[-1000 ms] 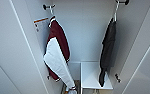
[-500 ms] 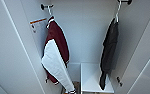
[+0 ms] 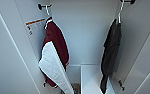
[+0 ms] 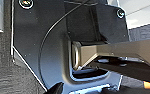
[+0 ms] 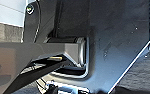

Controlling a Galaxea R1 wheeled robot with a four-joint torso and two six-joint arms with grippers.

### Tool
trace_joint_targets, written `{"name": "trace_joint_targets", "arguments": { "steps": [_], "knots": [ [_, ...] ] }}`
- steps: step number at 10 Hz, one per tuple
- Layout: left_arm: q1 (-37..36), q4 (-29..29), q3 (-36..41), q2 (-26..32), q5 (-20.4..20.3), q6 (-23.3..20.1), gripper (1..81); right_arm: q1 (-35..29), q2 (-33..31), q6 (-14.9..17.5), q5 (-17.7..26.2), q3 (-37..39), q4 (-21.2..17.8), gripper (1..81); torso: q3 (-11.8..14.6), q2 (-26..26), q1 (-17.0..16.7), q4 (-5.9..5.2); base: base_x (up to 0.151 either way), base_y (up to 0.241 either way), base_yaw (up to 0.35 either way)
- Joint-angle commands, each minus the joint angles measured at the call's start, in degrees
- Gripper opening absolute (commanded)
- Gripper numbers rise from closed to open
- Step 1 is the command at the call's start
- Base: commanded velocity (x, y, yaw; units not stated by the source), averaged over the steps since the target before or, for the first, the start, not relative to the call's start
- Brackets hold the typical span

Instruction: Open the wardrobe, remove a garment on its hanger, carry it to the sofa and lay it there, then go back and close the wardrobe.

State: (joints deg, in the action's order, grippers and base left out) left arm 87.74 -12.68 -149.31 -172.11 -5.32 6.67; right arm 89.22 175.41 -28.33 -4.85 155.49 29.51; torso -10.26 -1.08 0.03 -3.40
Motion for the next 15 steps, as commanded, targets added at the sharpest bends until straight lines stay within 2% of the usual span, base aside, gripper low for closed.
{"name": "trace_joint_targets", "arguments": {
  "steps": [1, 4, 10, 11, 12, 13, 15],
  "knots": [
    [-1.11, -0.77, 0.33, -0.17, 3.29, -0.25, 81.1, -1.28, 0.67, -0.06, 2.92, -0.11, 0.63, 81.1, 0.00, 0.00, 0.00, 0.00, 0.078, 0.000, 0.000],
    [-1.03, -0.77, 0.33, -0.35, 3.29, -0.25, 81.1, -1.28, 0.76, -0.15, 2.92, 0.68, 0.55, 81.1, 0.00, 0.00, -0.02, 0.00, 0.078, 0.000, 0.000],
    [-1.12, -0.68, 0.33, -0.61, 3.65, -0.25, 81.1, -0.93, 0.84, -0.06, 2.92, 0.68, 0.55, 81.1, 0.00, 0.00, 0.00, 0.00, 0.000, 0.000, 0.000],
    [-1.03, -0.68, 0.34, -0.61, 3.65, -0.25, 81.1, -0.93, 0.84, -0.14, 2.92, 0.68, 0.55, 81.1, 0.00, 0.00, 0.00, 4.20, 0.000, 0.000, 0.000],
    [-1.03, -0.68, 0.33, -0.70, 3.65, -0.25, 81.1, -1.02, 0.93, -0.15, 2.92, 0.68, 0.55, 81.1, 0.00, 0.00, 0.00, 5.64, 0.000, 0.000, 0.000],
    [-1.11, -0.68, 0.42, -0.70, 3.73, -0.26, 81.1, -1.02, 0.93, -0.15, 2.92, 0.68, 0.55, 81.1, 0.00, 0.00, 0.00, 6.23, 0.000, 0.000, 0.000],
    [-1.11, 0.46, 0.33, -1.31, 4.26, 0.36, 81.1, -0.93, 0.84, -0.15, 2.92, 0.68, 0.55, 81.1, 0.00, 0.00, -0.02, 9.44, 0.000, 0.000, 0.000]
  ]
}}
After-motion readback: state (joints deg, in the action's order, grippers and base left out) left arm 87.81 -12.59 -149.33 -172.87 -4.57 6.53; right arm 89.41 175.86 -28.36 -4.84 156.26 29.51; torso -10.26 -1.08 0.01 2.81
